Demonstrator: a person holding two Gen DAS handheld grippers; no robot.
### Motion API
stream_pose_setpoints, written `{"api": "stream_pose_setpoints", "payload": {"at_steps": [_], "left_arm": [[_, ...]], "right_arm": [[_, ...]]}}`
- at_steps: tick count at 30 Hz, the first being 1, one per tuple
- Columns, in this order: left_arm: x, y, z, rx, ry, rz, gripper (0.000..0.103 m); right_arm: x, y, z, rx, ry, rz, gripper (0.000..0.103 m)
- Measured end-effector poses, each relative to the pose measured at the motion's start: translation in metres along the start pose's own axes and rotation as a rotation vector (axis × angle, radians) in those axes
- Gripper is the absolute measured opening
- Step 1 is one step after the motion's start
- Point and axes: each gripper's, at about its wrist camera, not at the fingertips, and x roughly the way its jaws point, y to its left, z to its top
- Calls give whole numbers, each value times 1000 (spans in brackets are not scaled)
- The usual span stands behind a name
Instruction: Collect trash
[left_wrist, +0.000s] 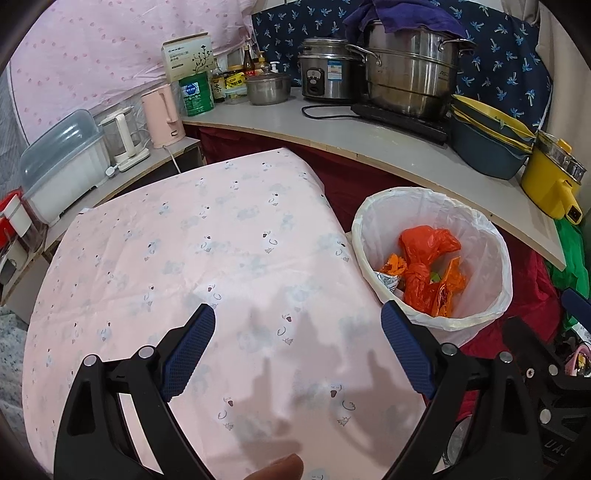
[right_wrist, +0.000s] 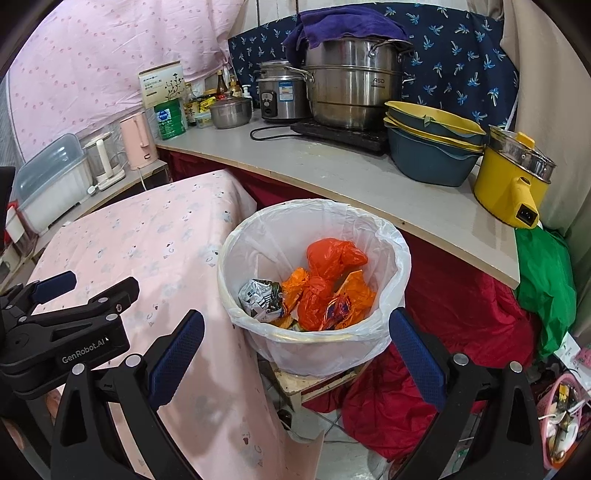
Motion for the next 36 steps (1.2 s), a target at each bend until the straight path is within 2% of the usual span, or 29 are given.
{"api": "stream_pose_setpoints", "payload": {"at_steps": [36], "left_arm": [[-9,8,-14,-1,-12,14,87]], "right_arm": [[0,16,-10,-12,26,9,97]]}}
